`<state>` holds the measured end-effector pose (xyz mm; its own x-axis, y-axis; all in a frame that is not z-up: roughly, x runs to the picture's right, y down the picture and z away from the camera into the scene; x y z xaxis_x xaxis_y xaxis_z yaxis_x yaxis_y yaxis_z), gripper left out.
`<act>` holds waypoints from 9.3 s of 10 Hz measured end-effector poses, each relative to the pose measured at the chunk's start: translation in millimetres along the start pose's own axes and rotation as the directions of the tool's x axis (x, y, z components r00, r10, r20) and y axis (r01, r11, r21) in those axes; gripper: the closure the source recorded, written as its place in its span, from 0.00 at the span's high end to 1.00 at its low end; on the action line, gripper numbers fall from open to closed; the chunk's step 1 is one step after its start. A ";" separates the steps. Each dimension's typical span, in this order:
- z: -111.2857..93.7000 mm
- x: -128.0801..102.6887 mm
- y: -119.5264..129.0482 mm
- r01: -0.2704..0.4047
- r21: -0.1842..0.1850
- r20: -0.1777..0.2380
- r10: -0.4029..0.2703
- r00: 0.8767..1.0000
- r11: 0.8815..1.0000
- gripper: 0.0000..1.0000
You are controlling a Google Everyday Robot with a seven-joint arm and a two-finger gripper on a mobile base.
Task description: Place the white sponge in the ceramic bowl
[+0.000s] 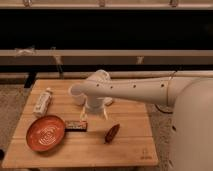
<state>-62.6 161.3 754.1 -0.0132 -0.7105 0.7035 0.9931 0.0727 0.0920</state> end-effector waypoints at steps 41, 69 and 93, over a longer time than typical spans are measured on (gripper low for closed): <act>48.3 198.0 74.1 0.363 -0.064 -0.034 -0.366 0.930 0.930 0.80; 8.9 -40.7 -94.2 0.714 -0.059 -0.075 -0.717 0.694 0.697 0.14; 57.7 -53.6 -236.5 0.899 0.098 -0.079 -0.897 0.436 0.428 0.80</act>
<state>-303.4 222.5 735.3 -0.8870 -0.4300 0.1682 0.4017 -0.5390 0.7403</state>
